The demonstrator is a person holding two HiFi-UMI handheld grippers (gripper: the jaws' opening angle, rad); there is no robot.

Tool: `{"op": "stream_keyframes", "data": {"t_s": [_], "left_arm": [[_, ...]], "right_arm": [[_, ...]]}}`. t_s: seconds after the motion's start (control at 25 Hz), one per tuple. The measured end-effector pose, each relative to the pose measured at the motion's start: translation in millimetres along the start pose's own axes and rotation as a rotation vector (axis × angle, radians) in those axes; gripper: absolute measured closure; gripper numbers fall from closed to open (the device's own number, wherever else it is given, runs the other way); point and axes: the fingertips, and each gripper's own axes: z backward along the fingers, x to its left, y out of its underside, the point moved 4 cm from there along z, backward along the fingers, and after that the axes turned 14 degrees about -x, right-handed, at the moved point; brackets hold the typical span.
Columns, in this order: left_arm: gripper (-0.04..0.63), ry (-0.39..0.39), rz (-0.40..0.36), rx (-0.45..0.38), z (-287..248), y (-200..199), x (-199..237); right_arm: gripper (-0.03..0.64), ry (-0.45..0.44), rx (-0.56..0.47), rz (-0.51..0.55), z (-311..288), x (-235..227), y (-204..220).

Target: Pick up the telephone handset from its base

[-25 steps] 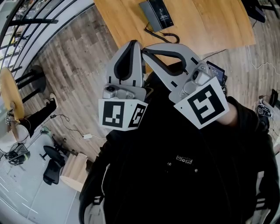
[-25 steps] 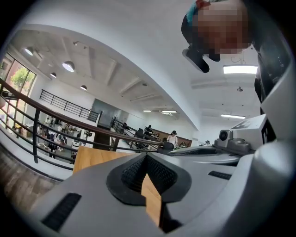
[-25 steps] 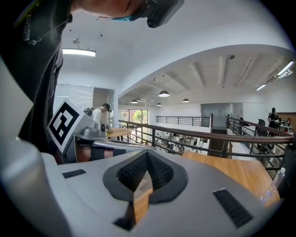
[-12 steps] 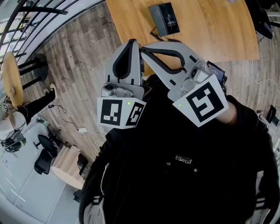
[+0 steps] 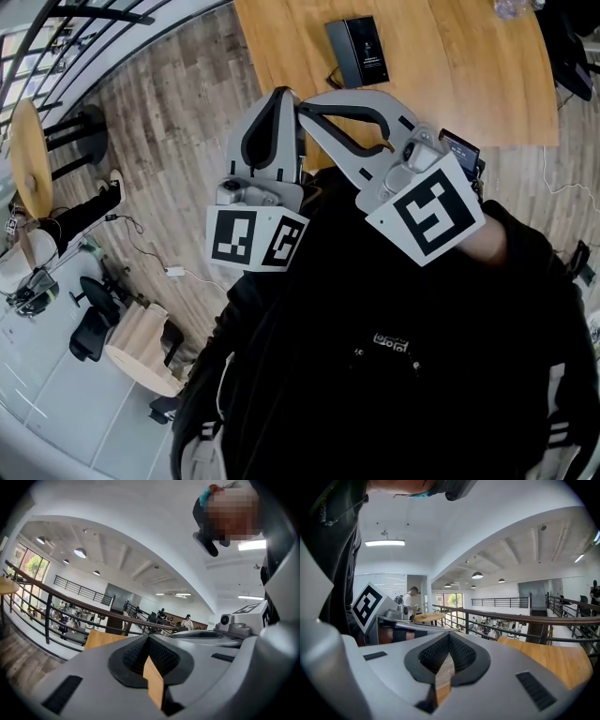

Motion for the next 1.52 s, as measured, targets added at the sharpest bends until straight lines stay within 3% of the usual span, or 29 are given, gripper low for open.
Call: {"op": "stream_keyframes", "data": {"t_s": [0.32, 0.68, 0.92, 1.12, 1.28, 1.4, 1.52], "left_arm": [[0.591, 0.004, 0.056, 0.044, -23, 18, 4], [0.591, -0.103, 0.035, 0.082, -38, 37, 35], [0.591, -0.078, 0.062, 0.141, -45, 55, 44], [0.591, -0.083, 0.134, 0.224, -57, 88, 62], [0.591, -0.088, 0.136, 0.253, -62, 107, 68], [0.591, -0.08, 0.204, 0.26, -65, 121, 69], [0.591, -0.053, 0.22, 0.3, -67, 138, 67]], "right_arm": [[0.598, 0.038, -0.032, -0.056, -4, -28, 5], [0.598, 0.039, -0.042, -0.1, 4, -49, 15], [0.598, 0.039, -0.044, -0.128, 7, -60, 18], [0.598, 0.036, -0.037, -0.15, 5, -69, 25], [0.598, 0.04, -0.029, -0.171, 9, -74, 29], [0.598, 0.044, -0.031, -0.19, 11, -78, 33], [0.598, 0.049, -0.041, -0.212, 14, -83, 35]]}}
